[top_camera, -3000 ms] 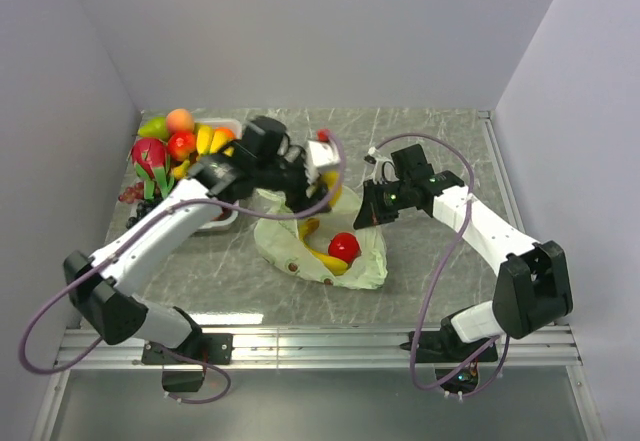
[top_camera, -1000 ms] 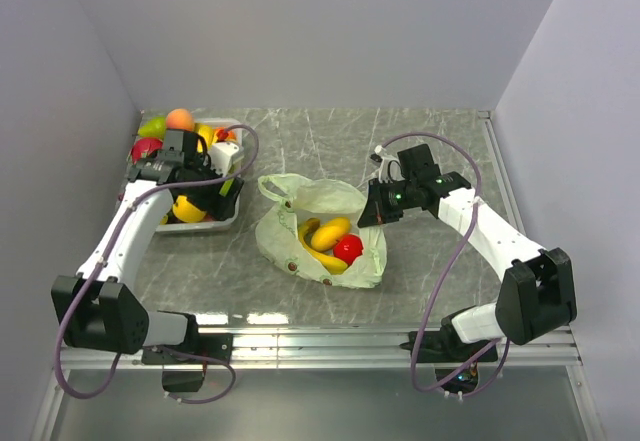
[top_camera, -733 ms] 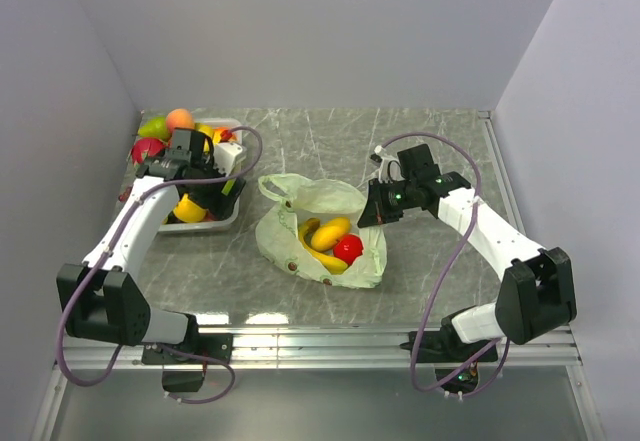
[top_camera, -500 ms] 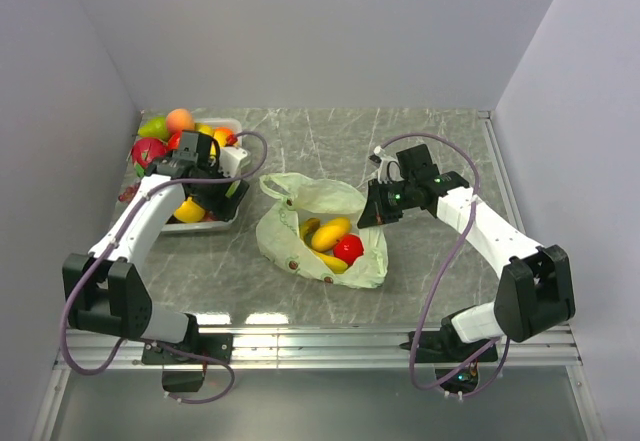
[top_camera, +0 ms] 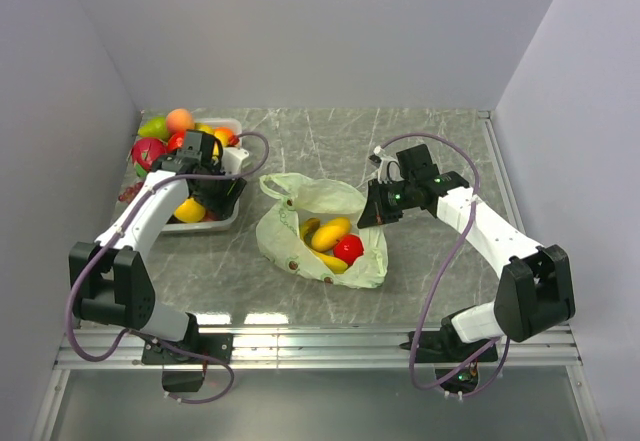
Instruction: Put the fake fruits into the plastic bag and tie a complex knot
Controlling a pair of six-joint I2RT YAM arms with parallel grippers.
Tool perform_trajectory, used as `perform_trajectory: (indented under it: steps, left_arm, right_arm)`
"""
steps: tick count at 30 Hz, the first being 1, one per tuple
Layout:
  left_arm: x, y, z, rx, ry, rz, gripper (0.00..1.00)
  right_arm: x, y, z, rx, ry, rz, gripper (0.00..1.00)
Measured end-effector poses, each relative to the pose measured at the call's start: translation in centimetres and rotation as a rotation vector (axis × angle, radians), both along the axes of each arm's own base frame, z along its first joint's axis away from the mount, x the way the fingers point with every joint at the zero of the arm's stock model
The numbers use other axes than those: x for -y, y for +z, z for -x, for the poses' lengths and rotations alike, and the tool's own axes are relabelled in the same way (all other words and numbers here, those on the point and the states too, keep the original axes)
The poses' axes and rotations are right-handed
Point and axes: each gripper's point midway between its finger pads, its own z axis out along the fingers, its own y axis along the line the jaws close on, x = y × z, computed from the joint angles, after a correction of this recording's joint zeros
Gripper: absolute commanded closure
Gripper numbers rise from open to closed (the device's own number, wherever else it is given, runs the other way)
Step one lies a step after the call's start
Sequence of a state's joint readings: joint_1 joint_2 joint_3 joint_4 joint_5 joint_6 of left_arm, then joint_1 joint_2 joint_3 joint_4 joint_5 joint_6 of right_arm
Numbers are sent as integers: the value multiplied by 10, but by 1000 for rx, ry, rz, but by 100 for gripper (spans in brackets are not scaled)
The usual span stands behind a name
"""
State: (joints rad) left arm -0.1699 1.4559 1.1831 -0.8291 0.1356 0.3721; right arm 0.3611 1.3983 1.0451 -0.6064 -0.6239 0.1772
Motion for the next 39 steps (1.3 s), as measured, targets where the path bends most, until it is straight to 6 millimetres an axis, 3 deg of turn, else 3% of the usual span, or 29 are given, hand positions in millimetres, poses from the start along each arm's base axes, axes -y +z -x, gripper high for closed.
perform_trajectory:
  steps: [9,14,18,20,22,27,30,31,33,34,37,39]
  left_arm:
    - [-3,18,1,2,6,-12,49]
    - [9,71,-11,88,-17,43,50]
    - [53,136,-18,216,-124,180,49]
    - [93,162,-10,257,-231,268,49]
    - [135,175,7,262,-346,351,47]
    - [204,165,44,155,-543,467,44]
    - [233,141,53,85,-600,475,43]
    - [241,131,54,64,-614,468,36]
    - [253,109,57,16,-634,446,26]
    - [258,99,58,-6,-641,434,16]
    - [259,79,55,-40,-629,404,1]
    - [254,79,52,-36,-612,400,1]
  right_arm:
    - [0,0,0,1,-2,3,100]
    - [0,0,0,1,-2,2,100]
    - [0,0,0,1,-2,2,100]
    - [0,0,0,1,-2,1,100]
    - [0,0,0,1,-1,1,100]
    - [0,1,-1,3,-2,1,100]
    - [0,0,-1,0,-2,2,100]
    - [0,-1,-1,-2,-2,2,100]
    - [0,-1,-2,-4,-2,4,100]
    - [0,-1,-1,-4,-2,4,100]
    - [0,0,-3,3,-4,5,100]
    - [0,1,-3,3,-4,5,100]
